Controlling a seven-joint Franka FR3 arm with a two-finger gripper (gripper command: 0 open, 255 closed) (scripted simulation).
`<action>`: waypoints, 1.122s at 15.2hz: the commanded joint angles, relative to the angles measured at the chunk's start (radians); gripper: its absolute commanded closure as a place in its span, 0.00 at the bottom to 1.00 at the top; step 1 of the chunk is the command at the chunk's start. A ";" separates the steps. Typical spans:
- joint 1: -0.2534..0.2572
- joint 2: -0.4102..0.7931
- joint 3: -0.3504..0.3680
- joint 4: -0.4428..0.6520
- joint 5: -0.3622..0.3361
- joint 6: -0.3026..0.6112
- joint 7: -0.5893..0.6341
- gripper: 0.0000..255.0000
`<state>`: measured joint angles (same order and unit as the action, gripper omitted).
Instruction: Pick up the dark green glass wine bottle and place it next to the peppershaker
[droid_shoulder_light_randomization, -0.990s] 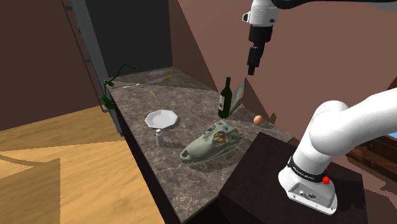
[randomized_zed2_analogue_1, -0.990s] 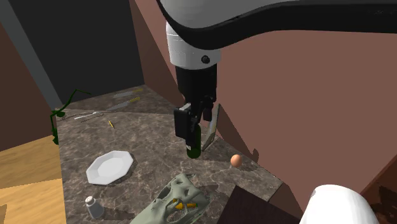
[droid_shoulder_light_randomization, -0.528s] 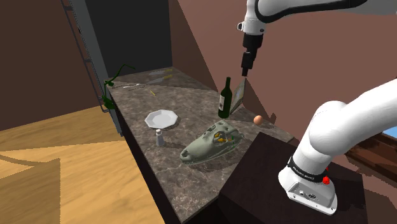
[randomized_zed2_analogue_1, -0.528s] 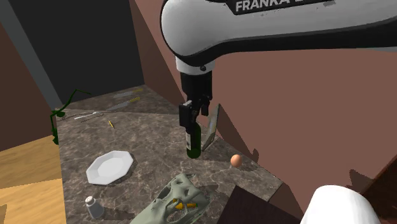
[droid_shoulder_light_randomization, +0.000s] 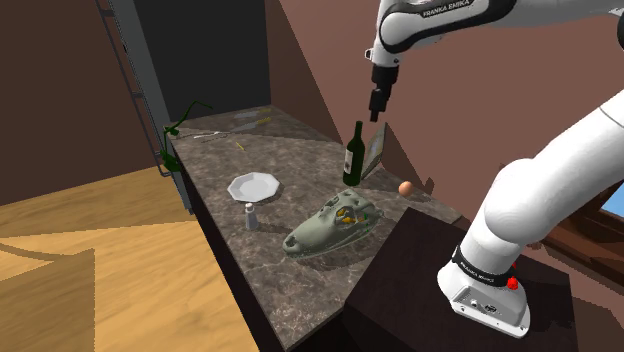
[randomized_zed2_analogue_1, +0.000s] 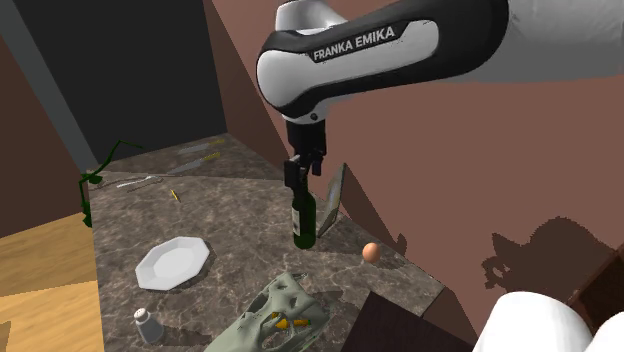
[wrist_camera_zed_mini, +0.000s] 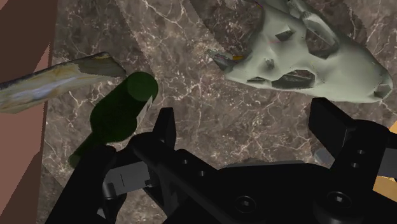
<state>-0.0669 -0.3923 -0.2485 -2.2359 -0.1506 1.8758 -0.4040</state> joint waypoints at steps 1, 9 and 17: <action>-0.006 0.062 -0.033 0.029 0.005 0.040 -0.040 0.00; -0.031 0.347 -0.134 0.204 0.099 0.158 -0.203 0.00; -0.112 0.665 -0.166 0.470 0.261 0.191 -0.372 0.00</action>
<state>-0.1664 0.2307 -0.4149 -1.8031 0.0886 2.0650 -0.7572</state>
